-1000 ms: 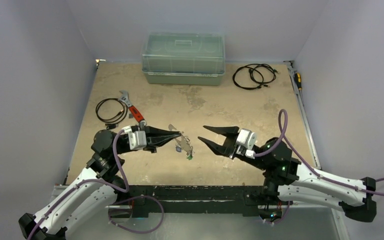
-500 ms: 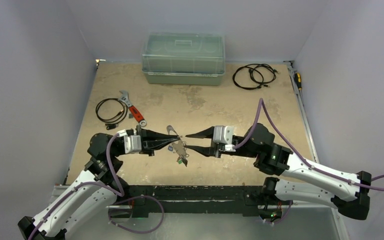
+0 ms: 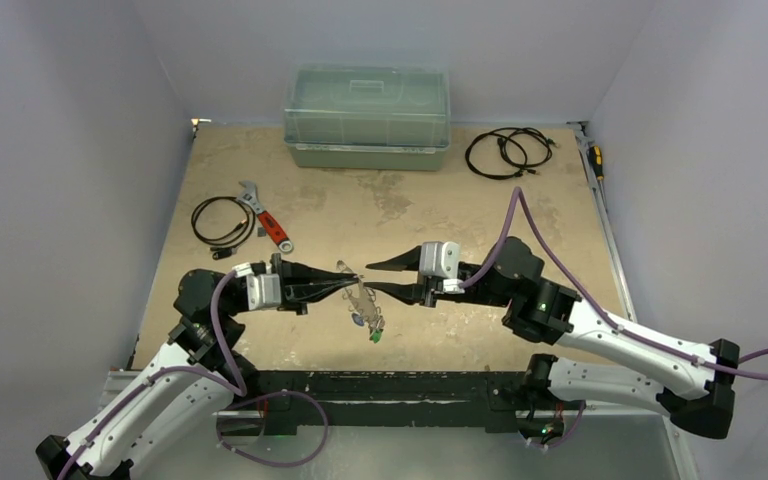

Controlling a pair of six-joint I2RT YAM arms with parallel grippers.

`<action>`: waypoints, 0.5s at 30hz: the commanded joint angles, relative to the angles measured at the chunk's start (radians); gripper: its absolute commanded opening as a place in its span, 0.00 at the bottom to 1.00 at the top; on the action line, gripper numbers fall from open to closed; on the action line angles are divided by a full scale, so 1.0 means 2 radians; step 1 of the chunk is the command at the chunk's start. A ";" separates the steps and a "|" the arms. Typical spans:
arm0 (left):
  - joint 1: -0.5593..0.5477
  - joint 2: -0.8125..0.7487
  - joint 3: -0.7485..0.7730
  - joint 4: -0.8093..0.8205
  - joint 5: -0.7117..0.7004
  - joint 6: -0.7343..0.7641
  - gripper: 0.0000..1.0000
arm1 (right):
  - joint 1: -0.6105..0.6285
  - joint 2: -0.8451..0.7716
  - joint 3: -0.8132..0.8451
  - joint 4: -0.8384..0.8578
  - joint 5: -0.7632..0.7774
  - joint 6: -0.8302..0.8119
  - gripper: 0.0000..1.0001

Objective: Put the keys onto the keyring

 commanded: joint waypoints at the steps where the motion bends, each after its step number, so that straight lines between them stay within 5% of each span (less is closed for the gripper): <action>1: 0.003 -0.007 0.003 0.028 0.006 -0.002 0.00 | -0.003 0.010 0.021 0.011 -0.011 0.001 0.32; 15: 0.003 -0.012 0.003 0.019 0.007 0.001 0.00 | -0.013 0.029 0.030 0.021 -0.010 0.000 0.28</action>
